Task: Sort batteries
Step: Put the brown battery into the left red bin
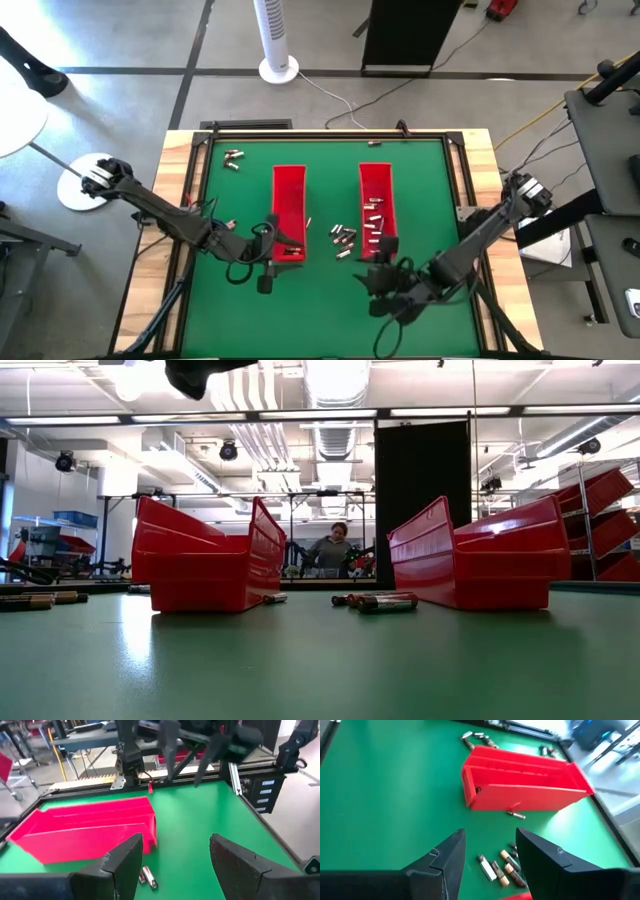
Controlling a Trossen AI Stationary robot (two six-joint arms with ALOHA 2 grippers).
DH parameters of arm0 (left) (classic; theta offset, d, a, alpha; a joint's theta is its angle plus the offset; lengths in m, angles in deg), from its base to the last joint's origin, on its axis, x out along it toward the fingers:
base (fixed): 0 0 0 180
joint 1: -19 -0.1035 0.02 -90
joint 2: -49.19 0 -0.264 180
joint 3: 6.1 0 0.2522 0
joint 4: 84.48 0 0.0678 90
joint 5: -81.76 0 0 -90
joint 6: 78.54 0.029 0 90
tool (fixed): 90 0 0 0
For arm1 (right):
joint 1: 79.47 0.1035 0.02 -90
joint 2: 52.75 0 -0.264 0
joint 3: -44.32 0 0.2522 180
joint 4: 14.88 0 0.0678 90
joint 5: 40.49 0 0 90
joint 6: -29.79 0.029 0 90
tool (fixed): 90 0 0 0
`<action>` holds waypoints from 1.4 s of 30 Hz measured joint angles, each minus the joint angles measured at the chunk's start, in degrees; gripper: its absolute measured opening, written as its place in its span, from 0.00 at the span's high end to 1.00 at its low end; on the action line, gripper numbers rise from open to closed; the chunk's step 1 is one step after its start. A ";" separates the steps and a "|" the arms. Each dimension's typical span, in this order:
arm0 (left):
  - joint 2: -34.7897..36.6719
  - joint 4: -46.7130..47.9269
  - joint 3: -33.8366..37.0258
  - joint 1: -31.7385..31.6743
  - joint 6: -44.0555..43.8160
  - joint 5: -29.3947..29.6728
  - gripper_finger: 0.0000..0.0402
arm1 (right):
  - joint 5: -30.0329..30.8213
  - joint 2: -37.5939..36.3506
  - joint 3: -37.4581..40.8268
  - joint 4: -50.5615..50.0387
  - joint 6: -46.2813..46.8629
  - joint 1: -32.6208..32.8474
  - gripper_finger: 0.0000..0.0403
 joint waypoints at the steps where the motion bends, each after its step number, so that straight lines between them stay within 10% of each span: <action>1: 0.65 1.05 0.00 0.00 -0.96 0.01 0.48 | 1.32 0.64 0.04 0.65 0.01 0.36 0.58; 27: 20.14 58.85 -1.20 3.50 -55.22 -8.12 0.48 | 8.73 8.18 1.40 1.76 9.78 0.65 0.36; 42: 18.71 73.30 2.94 3.48 -72.57 -13.46 0.48 | 8.97 8.23 2.61 1.82 11.12 0.15 0.35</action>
